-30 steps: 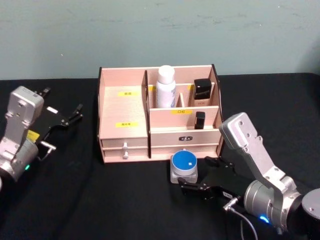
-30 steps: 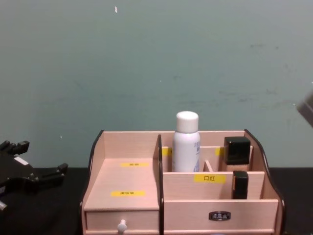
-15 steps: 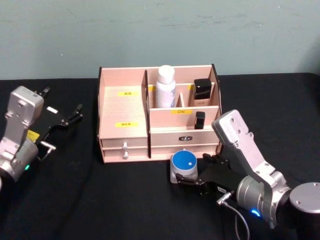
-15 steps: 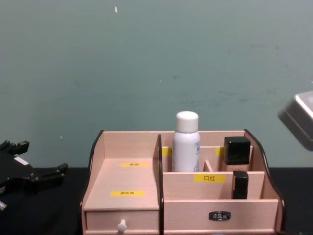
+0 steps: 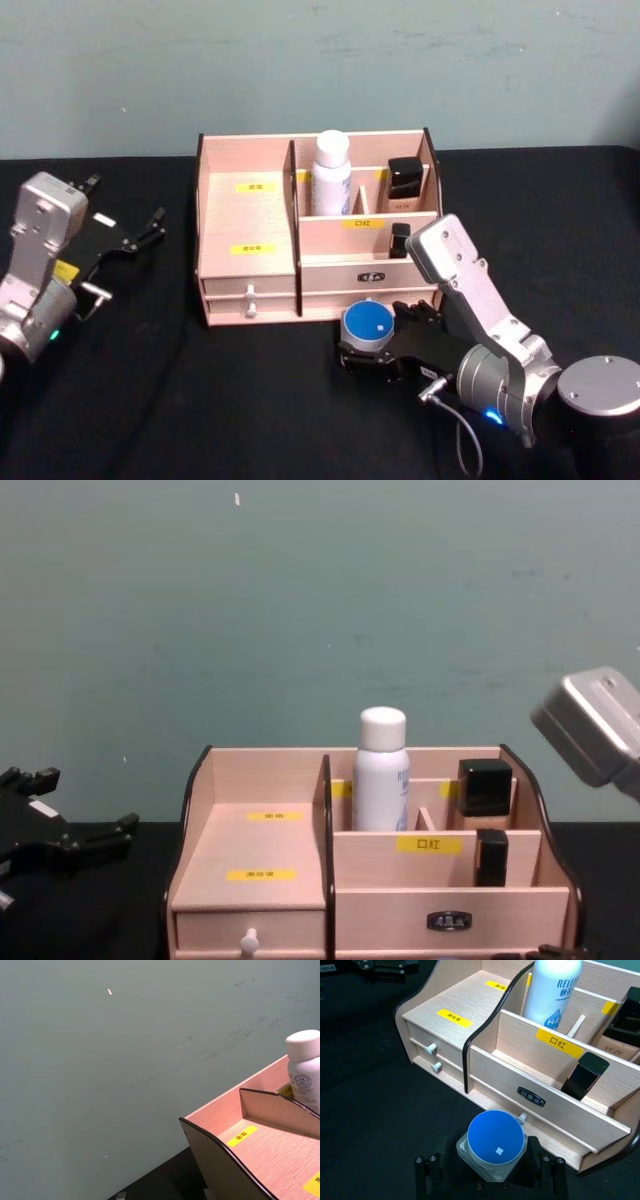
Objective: Pick up the facial cleanser and watermelon frost from the table and place them into the tiered storage box.
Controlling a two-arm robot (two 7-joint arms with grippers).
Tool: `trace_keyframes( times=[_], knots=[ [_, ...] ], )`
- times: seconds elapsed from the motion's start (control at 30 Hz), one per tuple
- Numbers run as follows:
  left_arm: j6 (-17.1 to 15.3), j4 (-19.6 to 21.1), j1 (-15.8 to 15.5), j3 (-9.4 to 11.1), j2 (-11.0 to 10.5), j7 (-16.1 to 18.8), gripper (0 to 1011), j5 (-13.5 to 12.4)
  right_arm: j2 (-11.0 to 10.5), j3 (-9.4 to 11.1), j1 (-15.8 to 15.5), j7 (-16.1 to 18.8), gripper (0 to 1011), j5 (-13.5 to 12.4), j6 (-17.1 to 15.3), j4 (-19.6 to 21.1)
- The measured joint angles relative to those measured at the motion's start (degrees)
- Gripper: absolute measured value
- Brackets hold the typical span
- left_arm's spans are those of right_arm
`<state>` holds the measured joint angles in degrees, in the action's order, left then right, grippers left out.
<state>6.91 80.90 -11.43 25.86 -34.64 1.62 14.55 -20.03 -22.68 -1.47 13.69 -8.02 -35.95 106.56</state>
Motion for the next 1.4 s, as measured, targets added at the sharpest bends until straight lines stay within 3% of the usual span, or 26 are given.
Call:
trace_keyframes(
  times=[1.17,1.4],
  knots=[
    [0.0,0.0,0.0,0.0,0.0,0.0,1001,0.0,3.35,0.87,0.12,1.47,1002,5.31,0.3,-2.25],
    [0.0,0.0,0.0,0.0,0.0,0.0,1002,0.0,3.31,0.86,0.12,1.46,1003,5.29,0.34,-2.23]
  ],
)
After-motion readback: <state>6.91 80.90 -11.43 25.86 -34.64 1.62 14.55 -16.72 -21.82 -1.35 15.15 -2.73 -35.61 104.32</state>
